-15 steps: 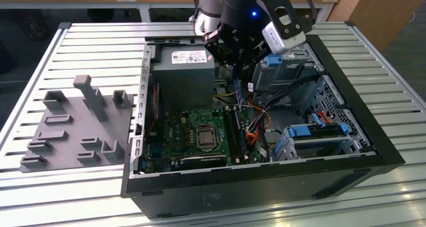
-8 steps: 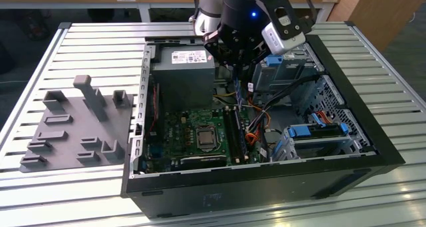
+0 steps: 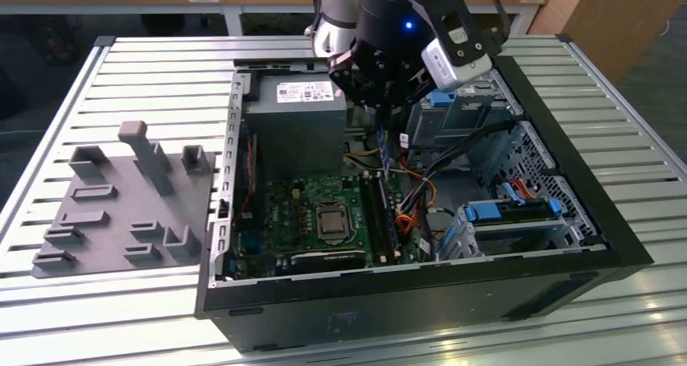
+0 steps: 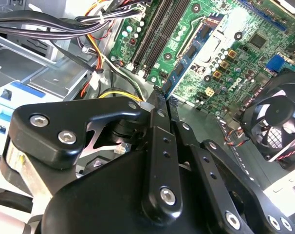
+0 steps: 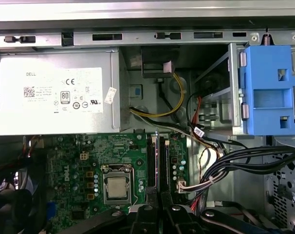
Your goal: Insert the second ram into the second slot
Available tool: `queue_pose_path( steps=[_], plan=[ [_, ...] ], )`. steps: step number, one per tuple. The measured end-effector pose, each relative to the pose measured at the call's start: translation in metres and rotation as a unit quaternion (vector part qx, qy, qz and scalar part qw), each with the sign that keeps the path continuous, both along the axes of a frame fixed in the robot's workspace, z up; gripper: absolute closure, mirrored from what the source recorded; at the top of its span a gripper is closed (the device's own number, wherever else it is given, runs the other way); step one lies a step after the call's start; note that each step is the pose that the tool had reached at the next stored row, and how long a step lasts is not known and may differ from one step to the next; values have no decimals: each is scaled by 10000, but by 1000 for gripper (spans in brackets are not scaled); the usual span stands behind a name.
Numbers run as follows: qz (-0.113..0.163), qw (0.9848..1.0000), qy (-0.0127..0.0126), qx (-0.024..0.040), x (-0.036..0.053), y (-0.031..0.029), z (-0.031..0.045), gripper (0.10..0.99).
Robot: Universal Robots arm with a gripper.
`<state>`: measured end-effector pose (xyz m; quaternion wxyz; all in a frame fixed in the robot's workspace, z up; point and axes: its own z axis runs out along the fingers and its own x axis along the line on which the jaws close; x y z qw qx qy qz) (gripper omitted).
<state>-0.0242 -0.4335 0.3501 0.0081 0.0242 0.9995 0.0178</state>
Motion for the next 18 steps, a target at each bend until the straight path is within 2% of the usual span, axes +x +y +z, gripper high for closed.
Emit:
queue_pose_path(
  steps=[18],
  plan=[
    [-1, 10000, 0, 0, 0, 0, -55, 949]
  ],
)
